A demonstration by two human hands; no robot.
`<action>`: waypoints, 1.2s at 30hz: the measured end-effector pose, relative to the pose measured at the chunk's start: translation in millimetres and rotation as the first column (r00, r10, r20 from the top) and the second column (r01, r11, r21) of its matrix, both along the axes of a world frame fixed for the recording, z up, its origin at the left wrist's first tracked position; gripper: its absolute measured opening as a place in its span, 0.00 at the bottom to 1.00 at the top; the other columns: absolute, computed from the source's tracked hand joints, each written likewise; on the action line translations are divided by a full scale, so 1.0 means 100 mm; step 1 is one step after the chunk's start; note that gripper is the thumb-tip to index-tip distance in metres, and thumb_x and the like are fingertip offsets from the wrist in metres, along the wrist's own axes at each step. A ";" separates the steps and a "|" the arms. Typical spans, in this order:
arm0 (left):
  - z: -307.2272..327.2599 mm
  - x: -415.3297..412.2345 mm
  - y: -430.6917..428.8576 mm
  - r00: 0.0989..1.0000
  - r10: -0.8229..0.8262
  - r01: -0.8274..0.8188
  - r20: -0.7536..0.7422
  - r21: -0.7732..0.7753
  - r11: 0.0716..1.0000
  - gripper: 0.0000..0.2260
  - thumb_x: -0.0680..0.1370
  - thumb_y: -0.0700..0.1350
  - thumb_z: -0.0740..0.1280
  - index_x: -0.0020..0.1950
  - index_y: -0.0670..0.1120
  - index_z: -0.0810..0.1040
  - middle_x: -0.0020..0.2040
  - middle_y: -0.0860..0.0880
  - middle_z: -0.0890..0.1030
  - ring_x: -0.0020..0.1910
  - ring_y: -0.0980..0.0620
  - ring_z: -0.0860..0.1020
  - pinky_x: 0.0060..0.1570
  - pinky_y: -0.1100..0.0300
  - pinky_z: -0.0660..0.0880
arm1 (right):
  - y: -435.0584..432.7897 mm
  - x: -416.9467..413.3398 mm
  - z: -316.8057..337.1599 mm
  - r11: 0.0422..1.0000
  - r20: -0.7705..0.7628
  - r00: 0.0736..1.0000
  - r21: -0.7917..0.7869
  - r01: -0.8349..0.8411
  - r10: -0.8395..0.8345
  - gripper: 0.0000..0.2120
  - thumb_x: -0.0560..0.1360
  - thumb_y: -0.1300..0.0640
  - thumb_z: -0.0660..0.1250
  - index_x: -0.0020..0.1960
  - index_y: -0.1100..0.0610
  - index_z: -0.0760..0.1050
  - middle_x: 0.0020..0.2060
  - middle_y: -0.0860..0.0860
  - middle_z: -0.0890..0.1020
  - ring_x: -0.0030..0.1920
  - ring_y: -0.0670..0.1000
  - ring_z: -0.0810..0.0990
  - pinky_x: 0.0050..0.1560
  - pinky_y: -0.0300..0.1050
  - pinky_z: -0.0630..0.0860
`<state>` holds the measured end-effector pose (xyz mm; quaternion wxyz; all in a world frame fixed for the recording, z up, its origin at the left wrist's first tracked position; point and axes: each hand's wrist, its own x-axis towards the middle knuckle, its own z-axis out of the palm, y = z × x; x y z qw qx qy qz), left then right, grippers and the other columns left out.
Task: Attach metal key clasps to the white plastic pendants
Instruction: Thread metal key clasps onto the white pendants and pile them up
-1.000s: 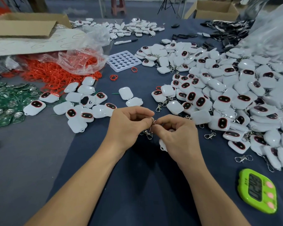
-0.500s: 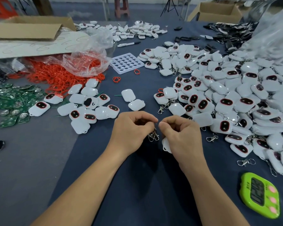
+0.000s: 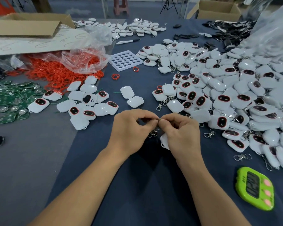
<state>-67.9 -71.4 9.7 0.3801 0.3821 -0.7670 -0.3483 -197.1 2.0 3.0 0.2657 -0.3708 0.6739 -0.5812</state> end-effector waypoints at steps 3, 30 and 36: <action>0.01 0.01 -0.01 0.999 -0.026 0.028 -0.028 0.070 0.997 0.09 0.73 0.46 0.74 0.43 0.62 0.85 0.40 0.65 0.84 0.37 0.62 0.81 0.38 0.74 0.72 | 0.01 0.02 0.00 1.000 -0.024 1.000 0.008 0.000 0.000 0.13 0.76 0.63 0.74 0.40 0.46 0.86 0.34 0.46 0.86 0.37 0.47 0.83 0.39 0.36 0.78; 0.01 -0.04 0.03 0.996 -0.037 0.048 -0.079 0.144 0.988 0.06 0.68 0.49 0.71 0.41 0.58 0.85 0.35 0.58 0.85 0.34 0.58 0.81 0.37 0.68 0.77 | 0.00 -0.06 0.00 0.985 0.074 0.982 -0.002 -0.174 0.174 0.10 0.73 0.56 0.66 0.38 0.52 0.84 0.32 0.53 0.82 0.35 0.45 0.76 0.40 0.41 0.73; 0.04 0.02 0.00 0.992 -0.123 0.128 -0.037 0.164 0.978 0.06 0.69 0.45 0.70 0.38 0.56 0.84 0.35 0.55 0.84 0.34 0.54 0.81 0.37 0.62 0.78 | 0.02 -0.10 0.00 0.965 0.103 0.960 0.002 -0.262 0.260 0.09 0.72 0.57 0.66 0.37 0.55 0.83 0.30 0.51 0.80 0.33 0.46 0.74 0.38 0.40 0.71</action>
